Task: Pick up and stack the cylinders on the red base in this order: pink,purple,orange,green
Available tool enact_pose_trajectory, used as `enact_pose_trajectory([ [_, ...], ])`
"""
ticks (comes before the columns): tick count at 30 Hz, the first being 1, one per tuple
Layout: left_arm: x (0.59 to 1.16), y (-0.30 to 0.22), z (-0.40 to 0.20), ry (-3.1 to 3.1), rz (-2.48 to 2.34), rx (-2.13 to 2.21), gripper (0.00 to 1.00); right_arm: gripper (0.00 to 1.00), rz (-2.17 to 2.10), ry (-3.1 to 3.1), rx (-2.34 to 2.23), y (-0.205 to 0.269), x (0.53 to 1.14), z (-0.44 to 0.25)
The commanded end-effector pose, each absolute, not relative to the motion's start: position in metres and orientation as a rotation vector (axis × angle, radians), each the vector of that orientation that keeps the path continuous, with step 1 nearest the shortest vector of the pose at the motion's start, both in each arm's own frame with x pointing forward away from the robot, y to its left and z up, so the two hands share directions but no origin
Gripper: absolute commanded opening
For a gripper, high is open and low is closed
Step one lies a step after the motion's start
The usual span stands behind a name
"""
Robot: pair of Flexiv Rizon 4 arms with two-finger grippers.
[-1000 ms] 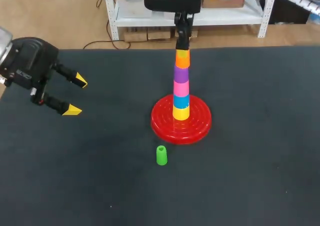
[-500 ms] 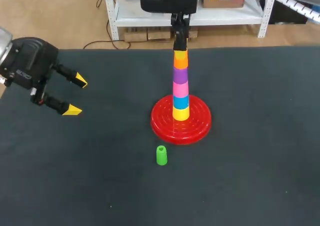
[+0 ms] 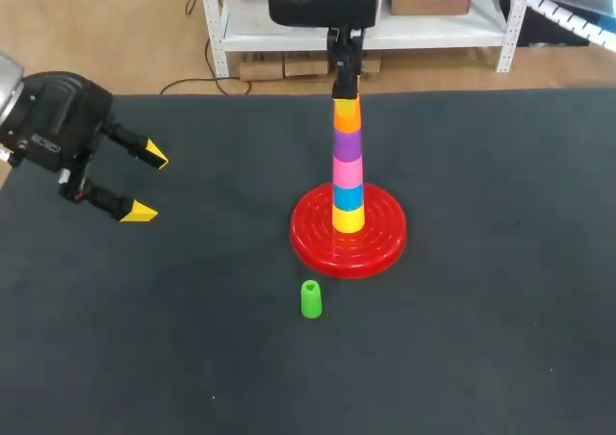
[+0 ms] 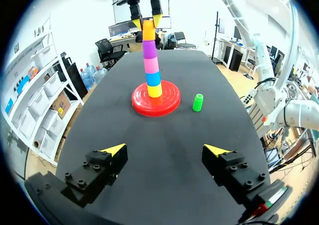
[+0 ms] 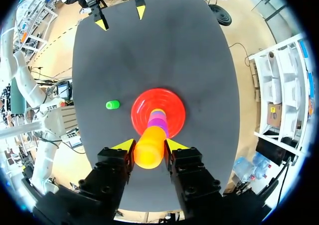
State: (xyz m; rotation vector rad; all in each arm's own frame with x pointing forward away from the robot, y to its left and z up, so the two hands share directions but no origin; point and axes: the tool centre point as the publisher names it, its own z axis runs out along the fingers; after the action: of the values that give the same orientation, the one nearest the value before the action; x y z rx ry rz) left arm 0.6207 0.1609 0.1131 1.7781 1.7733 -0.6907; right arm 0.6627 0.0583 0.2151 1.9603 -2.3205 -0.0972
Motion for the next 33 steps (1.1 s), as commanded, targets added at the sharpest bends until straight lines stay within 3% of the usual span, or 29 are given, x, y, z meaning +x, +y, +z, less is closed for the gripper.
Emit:
enact_pose_trajectory([
  [1, 0.621, 0.161, 0.112, 1.771, -0.690, 1.778, 1.00, 0.00, -0.104, -2.324, 1.961, 0.058, 0.663, 0.203],
  [15, 0.621, 0.161, 0.112, 1.771, -0.690, 1.778, 1.00, 0.00, -0.124, -2.340, 1.948, 0.056, 0.665, 0.200],
  [16, 0.621, 0.161, 0.112, 1.771, -0.690, 1.778, 1.00, 0.62, -0.129, -2.344, 1.948, 0.056, 0.664, 0.201],
  [17, 0.621, 0.161, 0.112, 1.771, -0.690, 1.778, 1.00, 1.00, -0.125, -2.363, 1.953, 0.055, 0.664, 0.202],
  [33, 0.621, 0.161, 0.112, 1.771, -0.690, 1.778, 1.00, 1.00, 0.015, -2.592, 2.079, 0.045, 0.636, 0.254],
])
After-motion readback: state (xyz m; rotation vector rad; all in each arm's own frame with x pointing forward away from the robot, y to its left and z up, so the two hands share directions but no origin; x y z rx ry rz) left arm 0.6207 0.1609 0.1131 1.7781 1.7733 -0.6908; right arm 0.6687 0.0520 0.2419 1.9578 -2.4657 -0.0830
